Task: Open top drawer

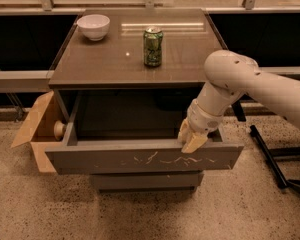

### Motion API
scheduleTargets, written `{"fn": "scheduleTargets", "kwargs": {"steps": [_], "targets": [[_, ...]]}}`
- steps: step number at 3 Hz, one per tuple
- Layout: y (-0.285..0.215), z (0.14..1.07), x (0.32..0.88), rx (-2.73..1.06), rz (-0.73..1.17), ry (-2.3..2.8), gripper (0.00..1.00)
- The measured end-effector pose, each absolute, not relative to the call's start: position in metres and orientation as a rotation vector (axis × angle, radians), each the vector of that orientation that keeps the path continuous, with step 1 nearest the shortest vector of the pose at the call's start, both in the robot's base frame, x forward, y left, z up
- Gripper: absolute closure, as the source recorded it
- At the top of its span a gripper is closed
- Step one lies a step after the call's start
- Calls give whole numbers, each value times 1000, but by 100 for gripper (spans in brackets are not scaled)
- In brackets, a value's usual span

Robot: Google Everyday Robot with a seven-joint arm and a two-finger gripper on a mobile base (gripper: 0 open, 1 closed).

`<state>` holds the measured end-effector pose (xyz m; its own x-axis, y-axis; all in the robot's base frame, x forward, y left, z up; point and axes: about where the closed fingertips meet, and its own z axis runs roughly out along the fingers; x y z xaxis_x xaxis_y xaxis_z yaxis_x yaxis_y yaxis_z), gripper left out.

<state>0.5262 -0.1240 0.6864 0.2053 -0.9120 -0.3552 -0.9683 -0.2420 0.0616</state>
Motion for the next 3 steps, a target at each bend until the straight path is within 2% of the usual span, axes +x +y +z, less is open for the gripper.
{"fn": "scheduleTargets", "kwargs": {"steps": [3], "targets": [[-127,679,471,-2277,690,1858,100]]}}
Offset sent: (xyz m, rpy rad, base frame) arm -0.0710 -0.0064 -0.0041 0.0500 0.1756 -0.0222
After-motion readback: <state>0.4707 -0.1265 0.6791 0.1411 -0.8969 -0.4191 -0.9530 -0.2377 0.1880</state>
